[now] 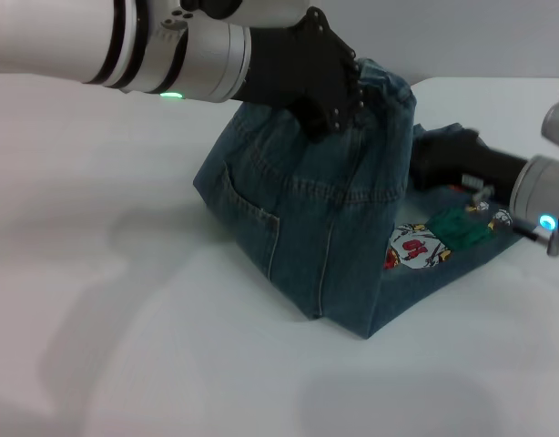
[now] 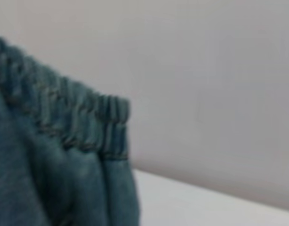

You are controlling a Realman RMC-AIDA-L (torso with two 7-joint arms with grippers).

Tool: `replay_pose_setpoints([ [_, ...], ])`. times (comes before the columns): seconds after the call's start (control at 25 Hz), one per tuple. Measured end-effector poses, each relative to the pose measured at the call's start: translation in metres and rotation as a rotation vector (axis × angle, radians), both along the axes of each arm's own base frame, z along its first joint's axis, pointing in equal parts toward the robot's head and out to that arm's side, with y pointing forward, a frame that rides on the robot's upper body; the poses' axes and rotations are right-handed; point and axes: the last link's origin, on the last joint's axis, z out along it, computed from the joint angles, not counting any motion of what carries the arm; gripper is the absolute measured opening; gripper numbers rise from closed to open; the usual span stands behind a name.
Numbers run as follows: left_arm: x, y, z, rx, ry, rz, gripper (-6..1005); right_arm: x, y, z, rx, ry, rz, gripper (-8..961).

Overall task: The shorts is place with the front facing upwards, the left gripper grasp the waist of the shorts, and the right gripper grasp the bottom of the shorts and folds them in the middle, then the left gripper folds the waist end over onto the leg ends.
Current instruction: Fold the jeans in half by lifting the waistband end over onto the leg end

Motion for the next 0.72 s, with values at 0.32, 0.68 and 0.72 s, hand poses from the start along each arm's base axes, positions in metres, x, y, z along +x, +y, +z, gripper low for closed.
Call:
replay_pose_setpoints([
  [0.32, -0.002, 0.003, -0.002, 0.003, -0.002, 0.010, 65, 0.012, -0.029, -0.015, -0.186, -0.046, -0.003, -2],
  [0.68, -0.006, 0.005, 0.000, 0.013, 0.001, 0.022, 65, 0.013, -0.051, 0.007, -0.165, -0.014, 0.080, -2],
  [0.72, -0.006, 0.005, 0.000, 0.013, 0.002, 0.022, 65, 0.012, -0.054, 0.007, -0.183, -0.011, 0.090, -2],
])
